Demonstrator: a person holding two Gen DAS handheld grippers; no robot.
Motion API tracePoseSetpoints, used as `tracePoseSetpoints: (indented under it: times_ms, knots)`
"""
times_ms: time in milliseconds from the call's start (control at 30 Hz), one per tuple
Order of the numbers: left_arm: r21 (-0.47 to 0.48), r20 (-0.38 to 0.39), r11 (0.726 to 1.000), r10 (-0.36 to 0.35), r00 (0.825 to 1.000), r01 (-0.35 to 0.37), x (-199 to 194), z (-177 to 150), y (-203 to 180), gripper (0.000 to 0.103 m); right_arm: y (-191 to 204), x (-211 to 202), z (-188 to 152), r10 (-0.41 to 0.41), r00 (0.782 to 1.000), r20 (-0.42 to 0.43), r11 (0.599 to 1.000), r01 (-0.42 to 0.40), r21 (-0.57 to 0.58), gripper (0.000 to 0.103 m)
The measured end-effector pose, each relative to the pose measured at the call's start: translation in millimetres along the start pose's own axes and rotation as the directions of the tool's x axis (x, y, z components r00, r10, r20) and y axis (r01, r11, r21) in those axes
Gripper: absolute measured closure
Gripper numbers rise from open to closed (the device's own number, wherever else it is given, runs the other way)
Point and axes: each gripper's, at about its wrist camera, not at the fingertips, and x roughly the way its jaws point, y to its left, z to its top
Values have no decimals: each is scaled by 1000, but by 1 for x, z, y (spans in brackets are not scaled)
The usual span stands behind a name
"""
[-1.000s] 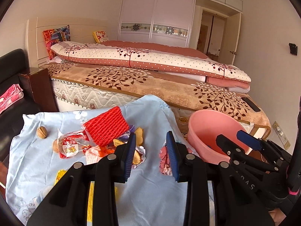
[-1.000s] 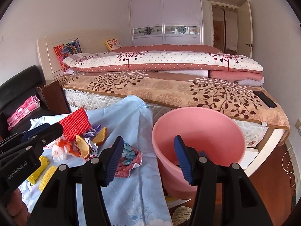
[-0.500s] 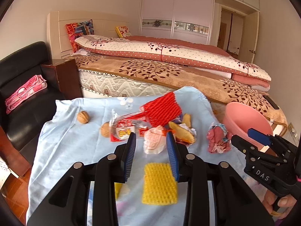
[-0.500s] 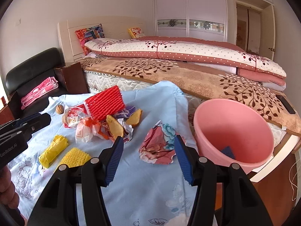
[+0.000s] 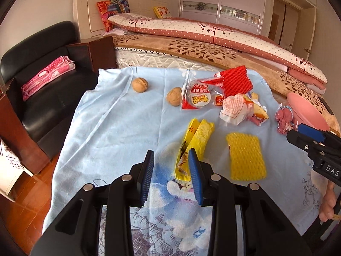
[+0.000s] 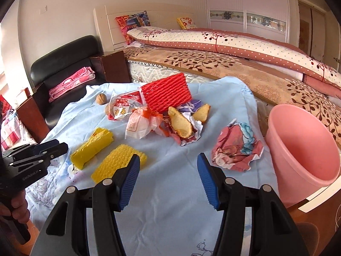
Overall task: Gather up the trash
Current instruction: 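Grasp the yellow foam sleeve with the left tool, then grasp the yellow mesh sleeve with the right tool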
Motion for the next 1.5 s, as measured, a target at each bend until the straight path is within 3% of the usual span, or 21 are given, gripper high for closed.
tracePoseSetpoints:
  times_ms: [200, 467, 633, 800, 867, 1000, 1067, 1500]
  knots:
    - [0, -22, 998, -63, 998, 63, 7, 2, -10, 70, 17, 7, -2, 64, 997, -41, 998, -65, -22, 48]
    - [-3, -98, 1000, -28, 995, 28, 30, 0, -16, 70, 35, 17, -5, 98, 991, -96, 994, -103, -48, 48]
    - [3, -75, 1000, -28, 997, 28, 26, -1, -13, 89, 43, 28, -7, 112, 983, -145, 991, -121, -54, 48]
    - [8, -54, 1000, -28, 998, 28, 21, -3, -14, 95, 47, 45, -10, 117, 971, -210, 991, -127, -35, 48]
    - [0, -48, 1000, -27, 998, 27, 20, -3, -13, 95, 47, 49, -12, 119, 967, -225, 991, -129, -32, 56]
    - [-18, -40, 999, -30, 999, 29, 17, -2, -11, 95, 47, 49, -13, 141, 963, -229, 988, -151, -30, 85]
    - [-22, -36, 999, -28, 999, 28, 15, -1, -11, 95, 48, 47, -12, 138, 966, -220, 988, -150, -40, 94]
    - [-42, 37, 998, -43, 998, 45, -3, 14, -21, 96, 24, 12, 3, 108, 990, -90, 993, -112, -38, 97]
